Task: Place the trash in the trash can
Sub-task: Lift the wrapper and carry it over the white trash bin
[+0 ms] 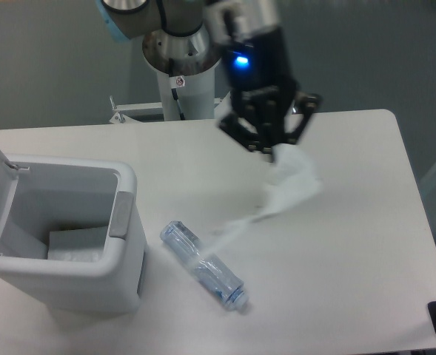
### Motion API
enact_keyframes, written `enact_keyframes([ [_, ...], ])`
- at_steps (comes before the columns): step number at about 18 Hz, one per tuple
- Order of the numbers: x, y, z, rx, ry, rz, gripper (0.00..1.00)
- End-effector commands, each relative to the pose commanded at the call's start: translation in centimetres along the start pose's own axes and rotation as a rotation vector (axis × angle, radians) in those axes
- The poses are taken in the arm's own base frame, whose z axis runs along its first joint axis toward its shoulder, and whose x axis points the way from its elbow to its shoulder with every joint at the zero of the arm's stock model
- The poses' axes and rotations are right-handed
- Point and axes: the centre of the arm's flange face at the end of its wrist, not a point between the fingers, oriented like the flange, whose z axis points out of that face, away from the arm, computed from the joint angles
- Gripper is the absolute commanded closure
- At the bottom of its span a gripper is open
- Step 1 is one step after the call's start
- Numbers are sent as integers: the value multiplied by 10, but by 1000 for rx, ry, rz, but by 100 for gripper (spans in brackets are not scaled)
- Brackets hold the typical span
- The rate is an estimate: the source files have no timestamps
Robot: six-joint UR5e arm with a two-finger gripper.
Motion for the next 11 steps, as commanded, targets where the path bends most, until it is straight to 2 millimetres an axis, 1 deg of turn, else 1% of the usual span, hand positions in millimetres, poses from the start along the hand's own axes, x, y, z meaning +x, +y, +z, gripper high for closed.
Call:
enact_keyframes([
  [1,12,-8,-7,15,10,18,100],
  [2,26,-11,-9,16,24,33,100],
  [3,34,-12,-11,16,29,51,100],
  [5,56,-19,-14,21,53,132,100],
  [8,87,-12,-6,4,90,271,100],
  [10,97,-9,-2,-12,98,326,100],
  [11,107,-10,-4,-10,104,354,100],
])
